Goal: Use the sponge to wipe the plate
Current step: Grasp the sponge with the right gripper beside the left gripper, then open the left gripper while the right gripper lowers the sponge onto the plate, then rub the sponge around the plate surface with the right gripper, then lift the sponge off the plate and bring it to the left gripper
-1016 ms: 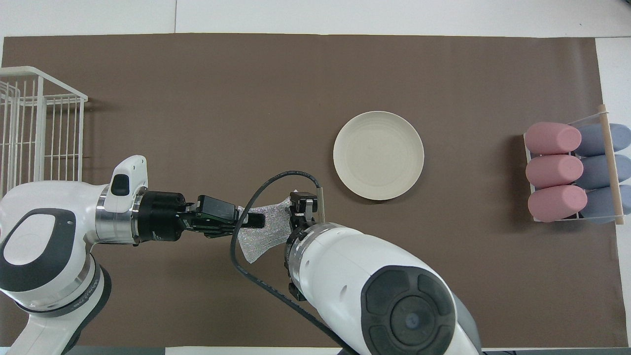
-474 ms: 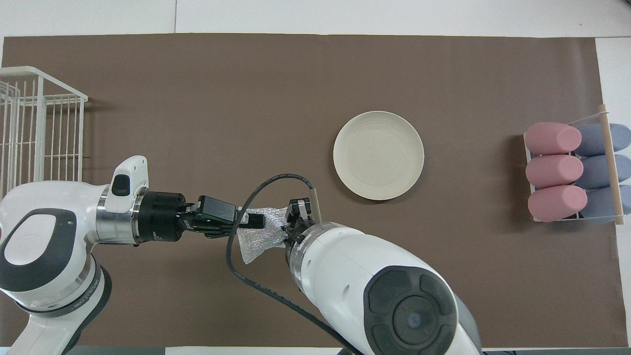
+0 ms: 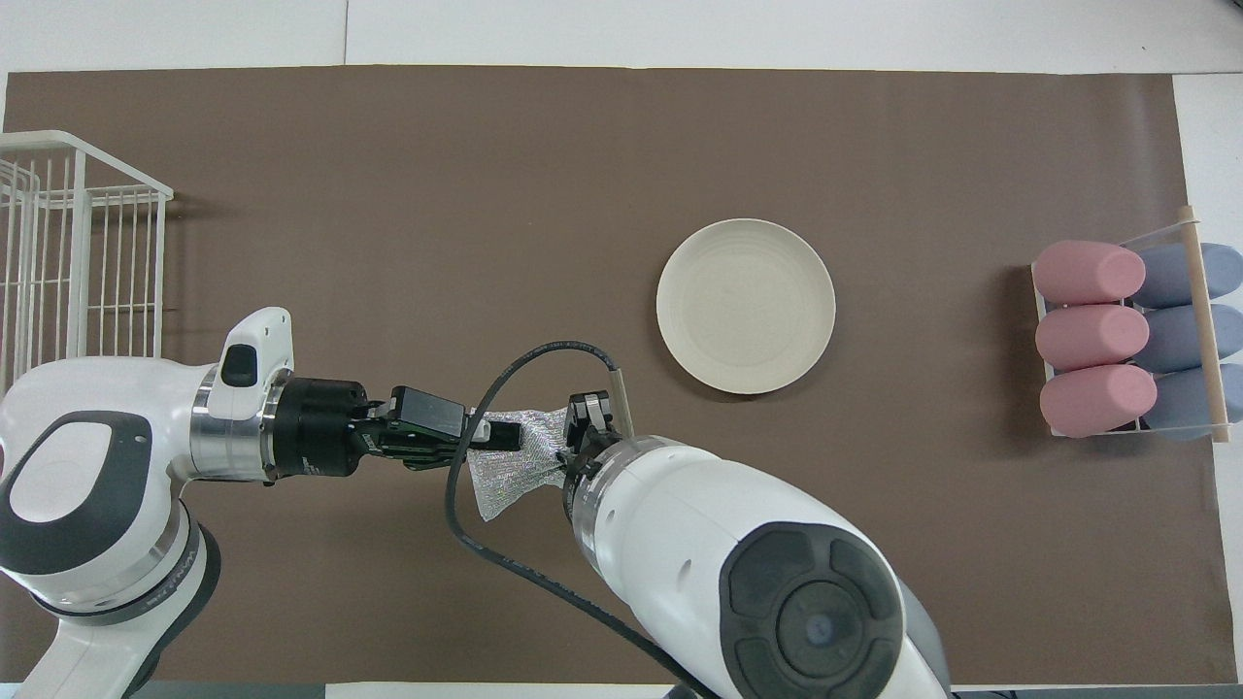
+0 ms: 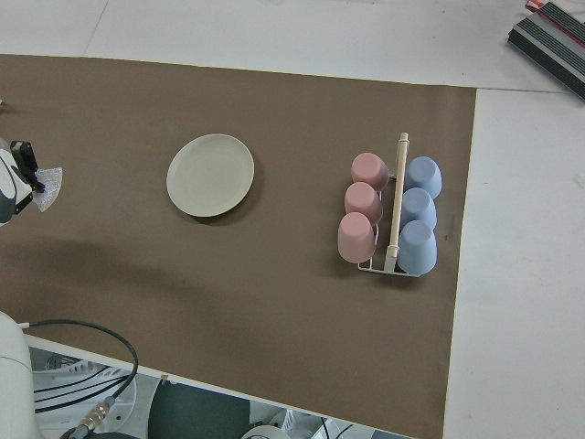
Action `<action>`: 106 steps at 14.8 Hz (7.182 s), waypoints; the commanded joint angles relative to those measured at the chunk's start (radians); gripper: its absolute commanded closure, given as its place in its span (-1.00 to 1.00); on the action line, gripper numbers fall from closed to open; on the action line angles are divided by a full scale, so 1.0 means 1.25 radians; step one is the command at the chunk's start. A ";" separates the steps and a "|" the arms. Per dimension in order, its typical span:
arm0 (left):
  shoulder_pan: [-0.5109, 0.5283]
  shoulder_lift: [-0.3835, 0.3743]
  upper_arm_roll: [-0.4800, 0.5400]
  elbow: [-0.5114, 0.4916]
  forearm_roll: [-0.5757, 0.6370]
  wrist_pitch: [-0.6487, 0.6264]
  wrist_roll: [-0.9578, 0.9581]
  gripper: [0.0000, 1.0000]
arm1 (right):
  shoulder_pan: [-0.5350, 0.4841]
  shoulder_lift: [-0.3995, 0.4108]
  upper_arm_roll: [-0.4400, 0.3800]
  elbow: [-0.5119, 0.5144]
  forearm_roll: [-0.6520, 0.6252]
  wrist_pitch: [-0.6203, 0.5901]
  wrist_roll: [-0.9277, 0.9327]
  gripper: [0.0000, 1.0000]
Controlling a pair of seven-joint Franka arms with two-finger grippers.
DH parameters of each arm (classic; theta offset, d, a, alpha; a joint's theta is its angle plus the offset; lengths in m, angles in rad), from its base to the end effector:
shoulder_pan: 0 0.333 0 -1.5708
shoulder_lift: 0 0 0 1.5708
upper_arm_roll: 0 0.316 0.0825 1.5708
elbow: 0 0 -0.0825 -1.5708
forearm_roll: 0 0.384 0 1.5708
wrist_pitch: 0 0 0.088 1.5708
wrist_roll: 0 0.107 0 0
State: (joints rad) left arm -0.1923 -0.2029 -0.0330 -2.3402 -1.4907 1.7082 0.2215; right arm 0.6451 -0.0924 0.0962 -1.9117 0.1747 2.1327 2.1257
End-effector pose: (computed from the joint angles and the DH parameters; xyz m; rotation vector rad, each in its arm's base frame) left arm 0.4345 -0.1962 0.4610 1.7242 0.1583 -0.3583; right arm 0.4085 0.3868 0.5665 -2.0982 1.8650 0.1533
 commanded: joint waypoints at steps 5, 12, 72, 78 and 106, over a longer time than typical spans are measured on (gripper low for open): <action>-0.016 -0.024 0.009 -0.020 -0.009 0.005 -0.014 -1.00 | -0.011 -0.013 0.005 -0.018 0.004 0.012 -0.033 1.00; -0.012 -0.024 0.009 -0.020 -0.006 0.004 -0.015 -1.00 | -0.142 -0.014 0.003 -0.044 -0.010 -0.017 -0.250 1.00; 0.067 0.025 0.002 0.095 1.000 0.295 -0.241 -1.00 | -0.268 0.312 0.005 -0.227 0.005 0.472 -0.556 1.00; 0.054 0.025 0.002 0.094 1.000 0.302 -0.243 -1.00 | -0.266 0.283 0.004 -0.054 0.004 0.214 -0.485 1.00; -0.075 -0.016 -0.001 0.085 0.164 0.168 -0.018 -1.00 | -0.039 0.106 0.010 0.161 -0.135 -0.223 -0.016 1.00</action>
State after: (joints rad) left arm -0.2058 -0.2064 -0.0421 -2.2106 -1.2627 1.8448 0.1438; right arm 0.5946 0.0390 0.1069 -1.7099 0.0277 1.8331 2.0764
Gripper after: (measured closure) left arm 0.000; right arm 0.978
